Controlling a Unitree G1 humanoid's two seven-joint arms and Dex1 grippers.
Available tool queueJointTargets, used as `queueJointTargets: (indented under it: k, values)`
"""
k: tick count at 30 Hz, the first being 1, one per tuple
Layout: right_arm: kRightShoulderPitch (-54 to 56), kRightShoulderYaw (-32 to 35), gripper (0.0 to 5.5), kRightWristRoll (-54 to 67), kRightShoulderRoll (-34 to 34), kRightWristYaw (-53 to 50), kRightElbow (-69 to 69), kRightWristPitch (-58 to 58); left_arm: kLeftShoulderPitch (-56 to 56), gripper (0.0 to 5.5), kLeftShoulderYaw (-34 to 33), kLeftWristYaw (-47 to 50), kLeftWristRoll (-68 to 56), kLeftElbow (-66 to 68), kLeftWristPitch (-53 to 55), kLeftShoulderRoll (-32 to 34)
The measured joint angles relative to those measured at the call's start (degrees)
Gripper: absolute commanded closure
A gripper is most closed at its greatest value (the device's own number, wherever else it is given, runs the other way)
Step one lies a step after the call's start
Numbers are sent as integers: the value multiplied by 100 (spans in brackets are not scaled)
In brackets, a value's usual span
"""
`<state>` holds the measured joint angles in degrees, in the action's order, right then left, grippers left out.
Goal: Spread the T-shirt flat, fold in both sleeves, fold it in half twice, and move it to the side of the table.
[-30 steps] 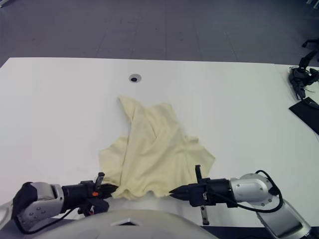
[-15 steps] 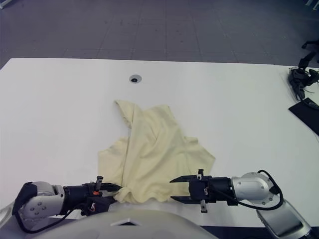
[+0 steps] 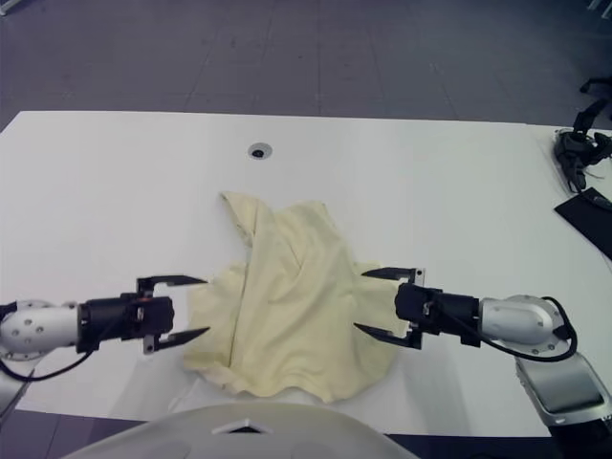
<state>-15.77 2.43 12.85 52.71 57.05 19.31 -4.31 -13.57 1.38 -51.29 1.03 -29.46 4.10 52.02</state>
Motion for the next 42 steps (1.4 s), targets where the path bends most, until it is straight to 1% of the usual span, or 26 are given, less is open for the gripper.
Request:
queueJointTargets:
  k: [2, 4, 5, 9, 13, 17, 19, 21, 26, 28, 29, 35, 38, 42]
  values:
    - [257, -12, 14, -391, -23, -177, -322, -166, 528, 54, 375, 384, 498, 530, -60, -339]
    - [373, -36, 10, -686, -17, -244, -549, -319, 798, 21, 673, 610, 784, 900, -190, -613]
    - [409, -49, 10, -803, -12, -286, -650, -386, 907, 14, 812, 729, 903, 1080, -272, -718]
    - [639, -268, 10, -1532, -7, -539, -1132, -704, 1388, 14, 1198, 1162, 1391, 1741, -634, -1086]
    - [734, -400, 10, -1824, -7, -685, -1269, -1031, 1515, 14, 1362, 1237, 1489, 1954, -900, -1148]
    - [968, -604, 10, -2291, -7, -1045, -1459, -1363, 1313, 14, 1238, 1235, 1376, 1888, -934, -1089]
    - [1128, -692, 10, -2695, 3, -1349, -1639, -1459, 1127, 14, 1168, 1209, 1316, 1796, -965, -991]
    - [1131, -666, 10, -2819, 109, -1471, -1711, -1453, 926, 14, 1066, 1156, 1253, 1693, -1014, -784]
    - [787, -363, 10, -2935, 627, -1530, -1869, -1392, 149, 14, 347, 1221, 1167, 1519, -1031, -280]
    - [548, -264, 10, -2696, 691, -1442, -1711, -1294, -107, 14, 67, 1255, 1159, 1524, -1023, -123]
    - [314, -236, 10, -2358, 722, -1275, -1452, -1200, -261, 14, -89, 1292, 1124, 1525, -1010, -106]
    - [-365, -474, 10, -1178, 640, -452, -311, -819, -829, 14, -371, 1331, 1121, 1169, -980, -59]
    - [-537, -468, 10, -951, 644, -247, -83, -685, -1398, 14, -597, 1133, 1038, 623, -886, 83]
    - [-668, -344, 10, -631, 640, -91, 248, -558, -2389, 14, -798, 650, 583, -240, -821, 98]
